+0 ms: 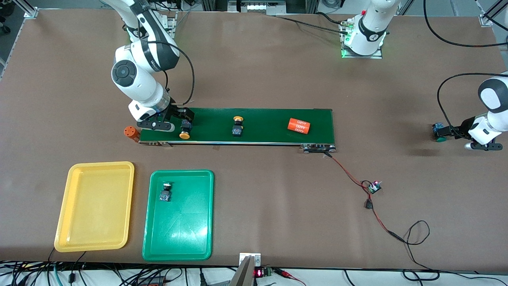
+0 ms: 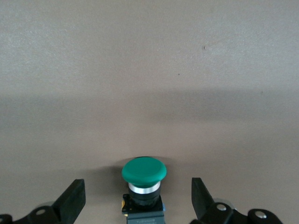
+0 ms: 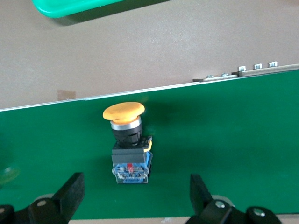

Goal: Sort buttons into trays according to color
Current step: 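Lift the yellow button while the left gripper grasps the green button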

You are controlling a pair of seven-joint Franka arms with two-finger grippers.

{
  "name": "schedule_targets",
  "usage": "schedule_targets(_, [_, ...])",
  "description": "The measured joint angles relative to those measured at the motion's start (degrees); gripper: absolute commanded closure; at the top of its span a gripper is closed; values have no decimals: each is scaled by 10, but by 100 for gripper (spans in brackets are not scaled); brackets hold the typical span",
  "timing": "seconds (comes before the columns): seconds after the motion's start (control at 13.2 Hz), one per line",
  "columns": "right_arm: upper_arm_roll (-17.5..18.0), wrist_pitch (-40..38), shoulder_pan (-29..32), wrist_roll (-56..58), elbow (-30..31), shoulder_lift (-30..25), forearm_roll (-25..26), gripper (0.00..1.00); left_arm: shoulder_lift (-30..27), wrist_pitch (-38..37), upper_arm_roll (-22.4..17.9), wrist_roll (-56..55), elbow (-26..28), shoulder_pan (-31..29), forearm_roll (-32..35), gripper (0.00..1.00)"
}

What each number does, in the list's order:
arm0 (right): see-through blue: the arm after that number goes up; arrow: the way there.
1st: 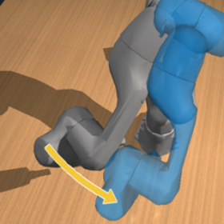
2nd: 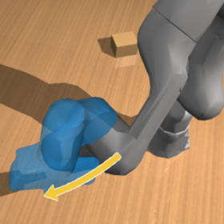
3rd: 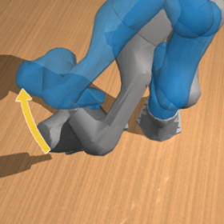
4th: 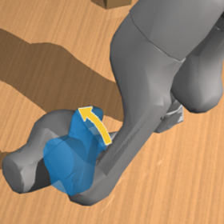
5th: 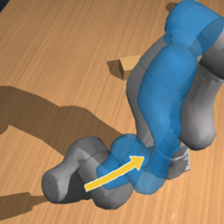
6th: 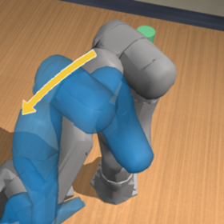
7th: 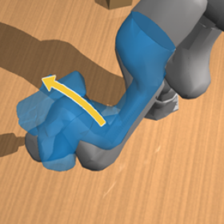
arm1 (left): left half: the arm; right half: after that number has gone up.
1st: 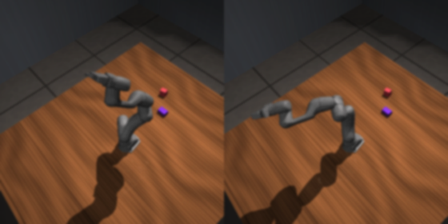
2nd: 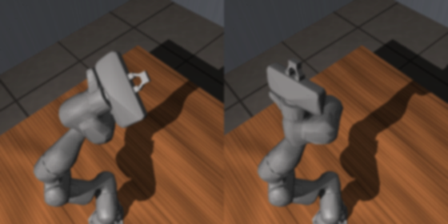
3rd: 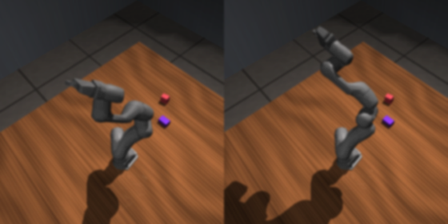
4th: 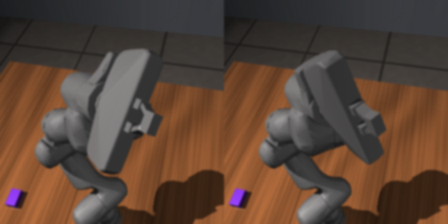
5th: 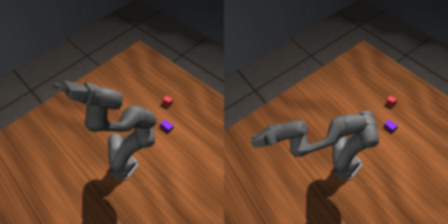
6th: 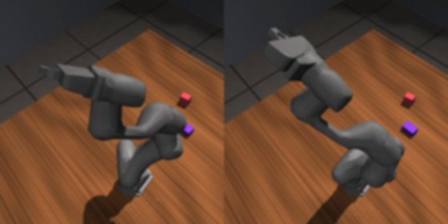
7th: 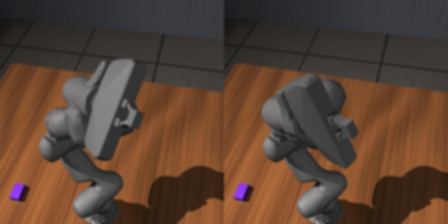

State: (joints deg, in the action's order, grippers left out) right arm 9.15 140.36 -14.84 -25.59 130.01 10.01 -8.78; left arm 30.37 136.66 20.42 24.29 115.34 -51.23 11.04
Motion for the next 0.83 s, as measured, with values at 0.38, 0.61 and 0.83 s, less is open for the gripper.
schedule_targets(0.38, [0, 14, 0, 0, 0, 13, 0, 3, 3, 0, 0, 6, 4, 1, 40, 0])
schedule_targets(0.61, [-1, 26, 0, 0, 0, 24, 0, 4, 3, 0, 0, 6, 4, 1, 40, 12])
schedule_targets(0.83, [-2, 31, 0, 0, 0, 39, 1, 14, 3, 4, 0, 7, 9, 1, 40, 12])
